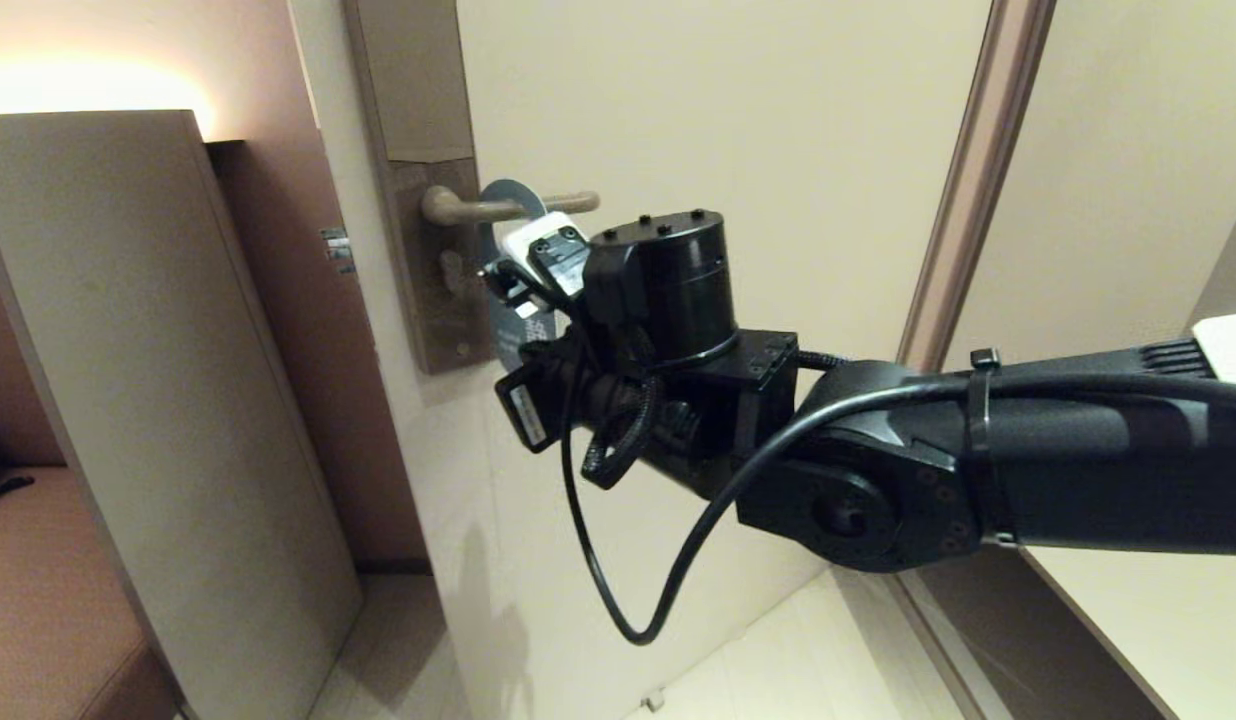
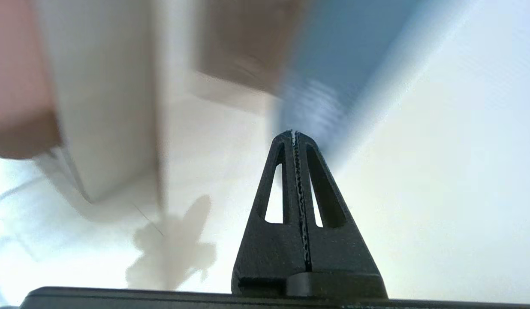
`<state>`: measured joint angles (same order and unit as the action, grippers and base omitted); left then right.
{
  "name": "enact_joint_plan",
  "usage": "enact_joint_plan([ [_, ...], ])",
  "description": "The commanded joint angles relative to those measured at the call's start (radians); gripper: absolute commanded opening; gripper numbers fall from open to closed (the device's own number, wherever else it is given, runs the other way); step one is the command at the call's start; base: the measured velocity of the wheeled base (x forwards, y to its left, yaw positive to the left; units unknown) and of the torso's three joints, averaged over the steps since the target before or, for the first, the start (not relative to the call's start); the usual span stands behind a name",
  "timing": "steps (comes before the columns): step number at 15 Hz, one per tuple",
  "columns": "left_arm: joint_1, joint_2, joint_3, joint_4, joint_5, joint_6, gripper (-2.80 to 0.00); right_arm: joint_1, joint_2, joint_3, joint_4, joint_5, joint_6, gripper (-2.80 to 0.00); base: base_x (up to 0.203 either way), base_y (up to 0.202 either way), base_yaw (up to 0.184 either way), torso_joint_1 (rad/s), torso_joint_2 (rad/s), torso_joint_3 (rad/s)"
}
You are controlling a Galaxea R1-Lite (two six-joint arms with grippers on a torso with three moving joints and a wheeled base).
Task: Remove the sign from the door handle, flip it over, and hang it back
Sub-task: Hang the sign back with the other side facing out
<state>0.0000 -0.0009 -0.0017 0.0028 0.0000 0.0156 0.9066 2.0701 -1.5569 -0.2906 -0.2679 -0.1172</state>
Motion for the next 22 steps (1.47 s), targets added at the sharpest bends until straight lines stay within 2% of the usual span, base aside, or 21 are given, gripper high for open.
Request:
enact_joint_plan([
  [1,0.0,0.001,0.0,0.0,0.0,0.0,-2.8,-0.06,-0.052,0.049,0.002,-0.001,-0.001,-2.8,0.0,0.0,0.0,0.0,0.0,0.0],
  [4,0.0,0.001,0.0,0.0,0.0,0.0,-2.8,-0.122,-0.063,0.056,0.047,-0.001,-0.001,-2.8,0.0,0.0,0.0,0.0,0.0,0.0],
  [9,0.0,0.001,0.0,0.0,0.0,0.0,-2.8,-0.157,-0.022,0.019,0.046,-0.001,-0.003,-2.8,0.0,0.0,0.0,0.0,0.0,0.0],
  [17,0.0,0.001,0.0,0.0,0.0,0.0,-2.8,-0.137,0.166,-0.237,0.039,-0.001,-0.002,-2.8,0.0,0.0,0.0,0.0,0.0,0.0],
  [22,0.0,0.001,0.0,0.0,0.0,0.0,-2.8,-0.108,0.179,-0.238,0.041,-0.002,0.004,-2.8,0.0,0.0,0.0,0.0,0.0,0.0],
])
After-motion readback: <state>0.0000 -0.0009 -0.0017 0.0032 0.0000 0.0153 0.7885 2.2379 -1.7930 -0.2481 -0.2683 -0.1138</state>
